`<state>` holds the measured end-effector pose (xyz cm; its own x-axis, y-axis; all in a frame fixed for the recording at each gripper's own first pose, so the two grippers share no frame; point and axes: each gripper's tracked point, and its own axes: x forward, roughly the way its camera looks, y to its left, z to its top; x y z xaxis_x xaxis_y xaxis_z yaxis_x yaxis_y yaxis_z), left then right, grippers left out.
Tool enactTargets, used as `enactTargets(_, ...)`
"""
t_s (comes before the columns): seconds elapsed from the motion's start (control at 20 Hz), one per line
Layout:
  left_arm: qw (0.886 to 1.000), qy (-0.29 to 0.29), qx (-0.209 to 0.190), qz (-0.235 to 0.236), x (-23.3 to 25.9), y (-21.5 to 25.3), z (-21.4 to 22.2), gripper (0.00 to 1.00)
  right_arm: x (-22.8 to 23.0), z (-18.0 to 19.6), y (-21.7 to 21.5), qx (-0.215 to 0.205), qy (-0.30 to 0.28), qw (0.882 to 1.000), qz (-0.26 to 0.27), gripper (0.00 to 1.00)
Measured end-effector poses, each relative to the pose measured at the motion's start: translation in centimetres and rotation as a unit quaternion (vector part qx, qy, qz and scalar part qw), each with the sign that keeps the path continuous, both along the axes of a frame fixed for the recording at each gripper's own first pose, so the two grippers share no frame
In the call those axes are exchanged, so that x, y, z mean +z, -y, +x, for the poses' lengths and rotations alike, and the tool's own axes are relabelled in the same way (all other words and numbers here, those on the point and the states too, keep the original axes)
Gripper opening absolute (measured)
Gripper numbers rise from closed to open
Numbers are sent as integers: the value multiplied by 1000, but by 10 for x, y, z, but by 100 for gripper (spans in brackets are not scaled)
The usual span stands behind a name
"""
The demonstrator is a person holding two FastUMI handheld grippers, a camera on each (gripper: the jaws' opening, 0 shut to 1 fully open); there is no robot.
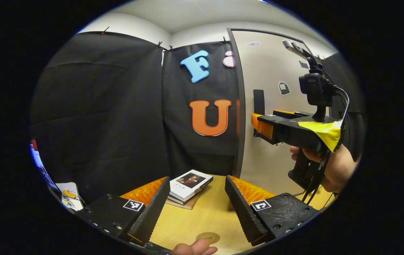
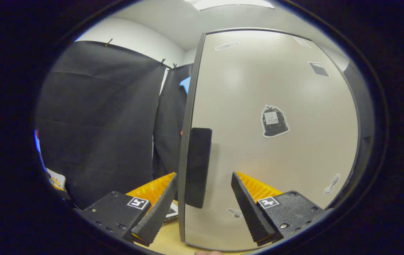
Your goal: Open the cabinet door with the right hand, grasp the bottle in the cabinet with the left hand and place it on the coaster, then close the cabinet door with the right hand.
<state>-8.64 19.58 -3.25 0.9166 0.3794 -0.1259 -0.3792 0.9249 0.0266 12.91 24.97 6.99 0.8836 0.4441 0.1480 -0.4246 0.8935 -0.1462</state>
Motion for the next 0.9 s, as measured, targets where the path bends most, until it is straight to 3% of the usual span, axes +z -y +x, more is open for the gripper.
enactTargets(0.2,1000,-12,3,-6,-9,0,-7,94,4,8,-11,-5,17,1000,-7,96)
enactTargets(0.3,1000,-17,2,4,-11,0,-11,95,-6,13,-16,-6,-4,1000,-14,88)
enactTargets(0.35,1000,-17,2,8,-11,1,-12,95,-11,16,-18,-3,-18,1000,-14,82)
enactTargets(0.45,1000,-20,2,7,-14,2,-15,94,-11,19,-13,-13,-22,1000,-6,59)
enactTargets(0.5,1000,-20,3,4,-17,0,-17,95,-10,22,-14,-15,-27,1000,-4,37)
enactTargets(0.9,999,-32,7,-30,-29,-11,-27,95,-12,15,-12,-11,-53,998,-18,30)
